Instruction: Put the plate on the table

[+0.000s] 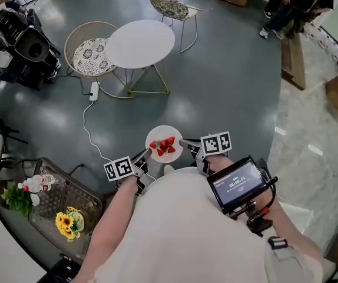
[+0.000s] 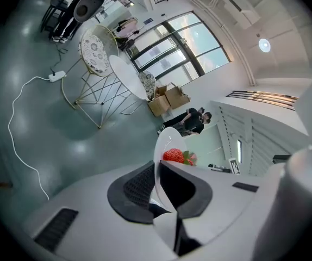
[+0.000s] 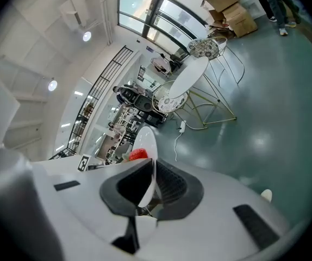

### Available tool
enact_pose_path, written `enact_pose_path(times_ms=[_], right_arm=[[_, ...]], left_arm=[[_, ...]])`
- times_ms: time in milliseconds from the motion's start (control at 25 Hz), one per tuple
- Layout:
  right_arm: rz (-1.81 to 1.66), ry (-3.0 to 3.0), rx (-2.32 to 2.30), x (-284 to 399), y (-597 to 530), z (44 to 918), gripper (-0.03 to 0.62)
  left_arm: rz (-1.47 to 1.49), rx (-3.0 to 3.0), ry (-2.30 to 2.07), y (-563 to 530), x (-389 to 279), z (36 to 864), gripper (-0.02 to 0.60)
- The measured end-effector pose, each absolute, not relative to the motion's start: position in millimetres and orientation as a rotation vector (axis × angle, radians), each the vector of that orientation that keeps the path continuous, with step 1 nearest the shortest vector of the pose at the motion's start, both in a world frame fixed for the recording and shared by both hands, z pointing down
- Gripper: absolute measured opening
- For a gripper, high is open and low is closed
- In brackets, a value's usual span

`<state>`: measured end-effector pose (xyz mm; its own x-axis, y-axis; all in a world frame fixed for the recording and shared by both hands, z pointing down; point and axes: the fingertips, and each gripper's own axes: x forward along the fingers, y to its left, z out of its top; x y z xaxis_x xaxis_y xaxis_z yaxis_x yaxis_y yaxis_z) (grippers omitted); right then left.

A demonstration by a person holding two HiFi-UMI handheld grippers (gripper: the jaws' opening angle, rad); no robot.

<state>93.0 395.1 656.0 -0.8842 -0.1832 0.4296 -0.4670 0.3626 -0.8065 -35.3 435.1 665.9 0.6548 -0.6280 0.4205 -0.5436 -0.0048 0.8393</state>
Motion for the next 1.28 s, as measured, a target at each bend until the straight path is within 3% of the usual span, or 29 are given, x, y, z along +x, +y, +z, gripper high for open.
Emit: enact_pose_path(times_ms=[1280], right_arm=[[1.52,-2.289,0.681,111.1,375.1,660.0,0.026]], left_arm=[[-0.047,1.658,-0.902,406.0,-16.5,674.6,0.014]])
